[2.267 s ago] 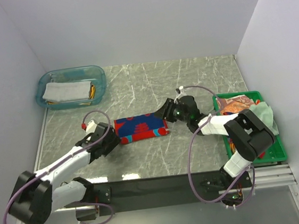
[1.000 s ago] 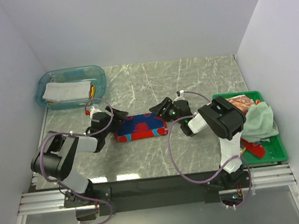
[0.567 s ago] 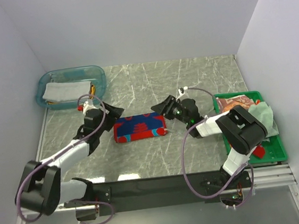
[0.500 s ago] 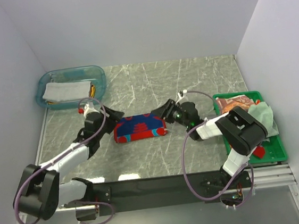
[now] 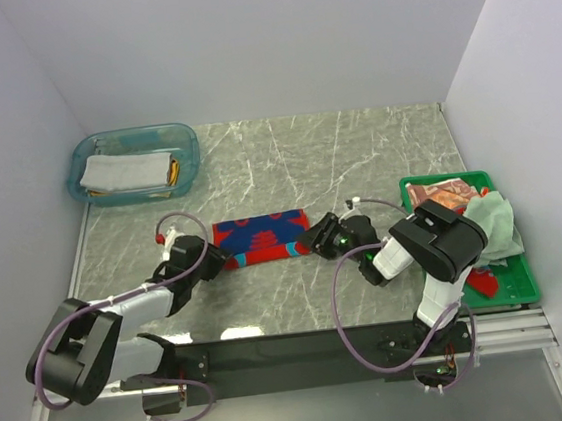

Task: Fold and stack the towels
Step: Neatly place the folded towel into the bin

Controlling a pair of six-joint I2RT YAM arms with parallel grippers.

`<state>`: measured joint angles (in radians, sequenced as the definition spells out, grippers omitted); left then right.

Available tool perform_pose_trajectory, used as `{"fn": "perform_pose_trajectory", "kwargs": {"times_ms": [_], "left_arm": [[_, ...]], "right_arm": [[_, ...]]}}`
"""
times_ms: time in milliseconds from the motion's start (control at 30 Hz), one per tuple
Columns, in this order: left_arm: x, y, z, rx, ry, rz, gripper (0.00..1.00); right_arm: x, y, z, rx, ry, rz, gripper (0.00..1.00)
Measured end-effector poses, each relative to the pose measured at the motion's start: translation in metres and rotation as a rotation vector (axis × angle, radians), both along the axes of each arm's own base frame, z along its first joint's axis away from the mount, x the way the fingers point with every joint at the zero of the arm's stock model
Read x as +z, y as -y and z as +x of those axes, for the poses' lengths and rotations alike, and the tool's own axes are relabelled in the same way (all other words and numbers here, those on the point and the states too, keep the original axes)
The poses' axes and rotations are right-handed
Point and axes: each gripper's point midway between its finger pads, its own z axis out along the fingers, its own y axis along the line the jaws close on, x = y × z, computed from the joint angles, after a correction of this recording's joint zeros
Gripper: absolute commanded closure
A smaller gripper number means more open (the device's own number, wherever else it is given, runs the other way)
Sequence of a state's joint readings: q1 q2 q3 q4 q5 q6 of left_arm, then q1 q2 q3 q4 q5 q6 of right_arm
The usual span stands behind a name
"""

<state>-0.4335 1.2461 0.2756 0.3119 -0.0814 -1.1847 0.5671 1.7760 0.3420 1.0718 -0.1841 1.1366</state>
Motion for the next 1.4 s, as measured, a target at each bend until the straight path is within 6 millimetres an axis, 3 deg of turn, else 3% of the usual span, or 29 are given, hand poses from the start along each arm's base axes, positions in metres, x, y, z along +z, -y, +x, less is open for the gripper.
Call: {"fn": "perform_pose_trajectory", "kwargs": {"times_ms": [167, 267, 367, 400, 500, 600, 667, 767, 867, 967, 1167, 1300, 1400], "left_arm": [[0.005, 0.006, -0.006, -0.019, 0.016, 0.002, 0.54], [0.011, 0.023, -0.014, -0.084, 0.019, 0.044, 0.37], [0.032, 0.04, -0.012, -0.134, 0.039, 0.071, 0.19], [0.042, 0.041, -0.008, -0.131, 0.052, 0.079, 0.11], [0.075, 0.034, 0.003, -0.094, 0.101, 0.11, 0.01], [0.107, 0.015, 0.02, -0.037, 0.129, 0.146, 0.01], [0.117, -0.011, 0.033, 0.021, 0.122, 0.186, 0.01], [0.117, -0.053, 0.044, 0.098, 0.068, 0.251, 0.01], [0.109, -0.087, 0.047, 0.121, -0.025, 0.311, 0.01], [0.106, -0.109, 0.045, 0.114, -0.082, 0.33, 0.01], [0.105, -0.145, 0.037, 0.116, -0.119, 0.365, 0.01], [0.095, -0.162, 0.029, 0.126, -0.145, 0.345, 0.01], [0.091, -0.162, 0.025, 0.113, -0.156, 0.33, 0.0]], "right_arm": [[0.002, 0.026, 0.017, -0.096, -0.003, -0.02, 0.51], [-0.001, 0.043, 0.022, -0.132, -0.005, -0.102, 0.5], [0.007, 0.048, 0.025, -0.115, 0.025, -0.188, 0.47], [0.014, 0.048, 0.028, -0.101, 0.046, -0.218, 0.46], [0.044, 0.042, 0.04, -0.064, 0.135, -0.294, 0.42], [0.08, 0.021, 0.045, 0.012, 0.247, -0.374, 0.38], [0.096, 0.003, 0.041, 0.07, 0.3, -0.421, 0.37], [0.11, -0.037, 0.027, 0.192, 0.362, -0.496, 0.35], [0.112, -0.081, 0.011, 0.316, 0.397, -0.569, 0.37], [0.103, -0.119, -0.007, 0.424, 0.414, -0.641, 0.4], [0.066, -0.189, -0.039, 0.602, 0.409, -0.797, 0.38], [0.038, -0.214, -0.053, 0.657, 0.386, -0.896, 0.38], [0.018, -0.222, -0.057, 0.675, 0.36, -0.974, 0.38]]}}
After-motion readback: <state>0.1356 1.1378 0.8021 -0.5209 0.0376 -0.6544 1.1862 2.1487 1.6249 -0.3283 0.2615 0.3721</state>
